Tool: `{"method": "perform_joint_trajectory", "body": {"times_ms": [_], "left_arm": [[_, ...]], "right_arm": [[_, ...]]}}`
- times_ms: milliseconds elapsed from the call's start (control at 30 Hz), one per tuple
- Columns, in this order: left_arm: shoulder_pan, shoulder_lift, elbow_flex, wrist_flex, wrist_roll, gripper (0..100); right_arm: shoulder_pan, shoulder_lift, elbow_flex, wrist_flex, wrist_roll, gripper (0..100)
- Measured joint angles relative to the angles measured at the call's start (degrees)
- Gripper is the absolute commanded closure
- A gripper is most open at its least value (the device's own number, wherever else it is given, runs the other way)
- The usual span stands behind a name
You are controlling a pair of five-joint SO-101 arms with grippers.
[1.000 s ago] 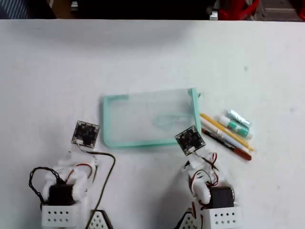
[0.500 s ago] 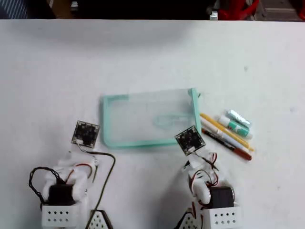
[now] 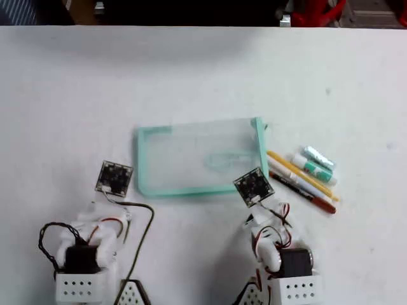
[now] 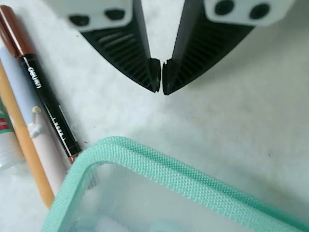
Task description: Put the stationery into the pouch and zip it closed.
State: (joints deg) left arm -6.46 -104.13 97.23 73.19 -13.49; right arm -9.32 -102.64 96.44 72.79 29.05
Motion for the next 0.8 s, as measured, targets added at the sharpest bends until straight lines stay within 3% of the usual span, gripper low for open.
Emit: {"method": "perform_joint_trajectory", "body": {"times_ms": [400,800], "left_arm": [[0.0,0.0,0.0,0.0,0.0,98],[0.0,0.0,0.0,0.0,0.0,98]], "right_arm": [[0.0,0.0,0.0,0.0,0.0,98.1],[-10.5,0.0,0.0,0.0,0.0,98.1]]}}
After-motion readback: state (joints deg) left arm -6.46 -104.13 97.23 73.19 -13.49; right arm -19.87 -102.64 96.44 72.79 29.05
